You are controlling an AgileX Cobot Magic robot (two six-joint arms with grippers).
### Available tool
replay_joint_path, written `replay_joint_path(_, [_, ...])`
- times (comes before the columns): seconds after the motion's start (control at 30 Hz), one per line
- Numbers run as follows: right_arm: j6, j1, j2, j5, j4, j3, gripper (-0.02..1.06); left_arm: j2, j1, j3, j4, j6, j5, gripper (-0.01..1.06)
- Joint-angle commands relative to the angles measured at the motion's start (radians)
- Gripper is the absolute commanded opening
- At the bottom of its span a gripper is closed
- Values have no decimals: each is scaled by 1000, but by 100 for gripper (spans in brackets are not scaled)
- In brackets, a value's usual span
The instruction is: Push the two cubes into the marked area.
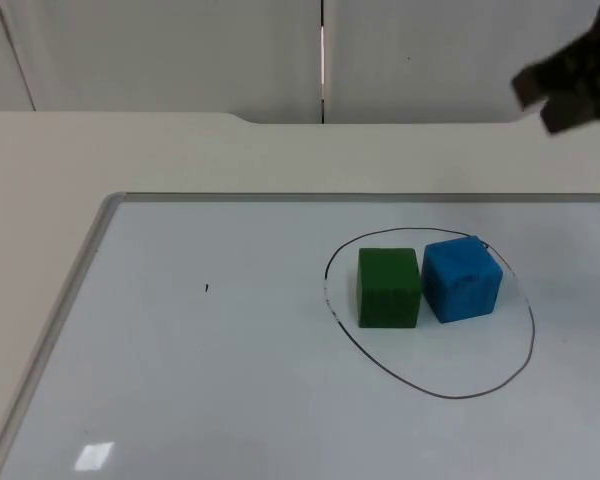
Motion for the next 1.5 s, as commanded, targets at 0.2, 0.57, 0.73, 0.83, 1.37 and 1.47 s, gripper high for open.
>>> replay_joint_path(0.2, [3,-3,-207,78,-5,13,0,-5,0,4,5,-7,-10,0])
replay_joint_path(0.57, [3,-3,-436,48,-3,201,0,-5,0,4,5,-7,-10,0])
replay_joint_path(0.73, [3,-3,-563,66,1,298,0,-5,0,4,5,-7,-10,0])
replay_joint_path(0.83, [3,-3,-606,71,3,326,0,-5,0,4,5,-7,-10,0])
replay_joint_path(1.37, [3,-3,-1053,262,3,493,0,-5,0,4,5,-7,-10,0])
replay_joint_path(1.47, [3,-3,-1113,292,3,511,0,-5,0,4,5,-7,-10,0])
